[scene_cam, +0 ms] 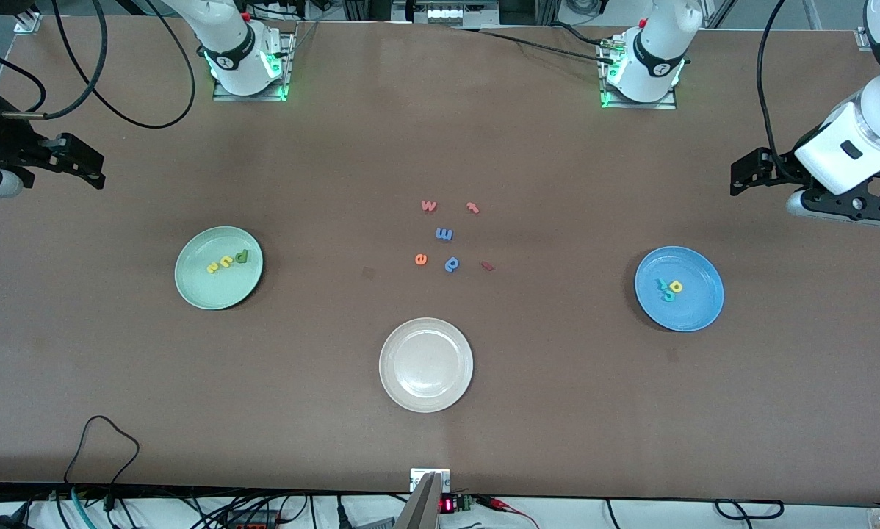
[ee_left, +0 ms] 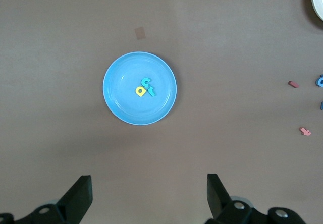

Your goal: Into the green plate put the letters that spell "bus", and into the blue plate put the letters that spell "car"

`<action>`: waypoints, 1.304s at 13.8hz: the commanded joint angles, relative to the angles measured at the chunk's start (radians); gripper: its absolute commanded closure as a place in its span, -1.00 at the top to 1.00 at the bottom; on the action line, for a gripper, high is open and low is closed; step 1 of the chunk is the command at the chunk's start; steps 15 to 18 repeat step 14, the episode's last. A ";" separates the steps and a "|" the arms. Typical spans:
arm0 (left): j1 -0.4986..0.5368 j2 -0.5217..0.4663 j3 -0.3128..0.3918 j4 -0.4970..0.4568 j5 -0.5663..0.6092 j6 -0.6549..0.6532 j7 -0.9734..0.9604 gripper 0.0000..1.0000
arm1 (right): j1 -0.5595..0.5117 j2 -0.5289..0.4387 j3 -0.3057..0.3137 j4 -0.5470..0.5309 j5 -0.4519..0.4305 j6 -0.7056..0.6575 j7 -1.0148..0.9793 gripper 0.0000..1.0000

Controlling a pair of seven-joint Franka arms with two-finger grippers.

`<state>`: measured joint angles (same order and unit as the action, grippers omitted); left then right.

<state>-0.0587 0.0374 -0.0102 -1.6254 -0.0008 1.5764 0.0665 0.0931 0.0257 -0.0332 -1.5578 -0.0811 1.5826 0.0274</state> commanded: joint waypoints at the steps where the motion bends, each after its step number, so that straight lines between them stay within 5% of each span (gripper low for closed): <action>1: -0.001 -0.027 -0.019 -0.021 0.021 0.013 0.004 1.00 | 0.014 -0.004 -0.017 -0.001 0.017 -0.016 -0.015 1.00; 18: 0.011 -0.017 -0.010 -0.021 0.018 0.013 -0.011 1.00 | -0.041 -0.007 -0.028 -0.015 0.087 -0.050 -0.017 1.00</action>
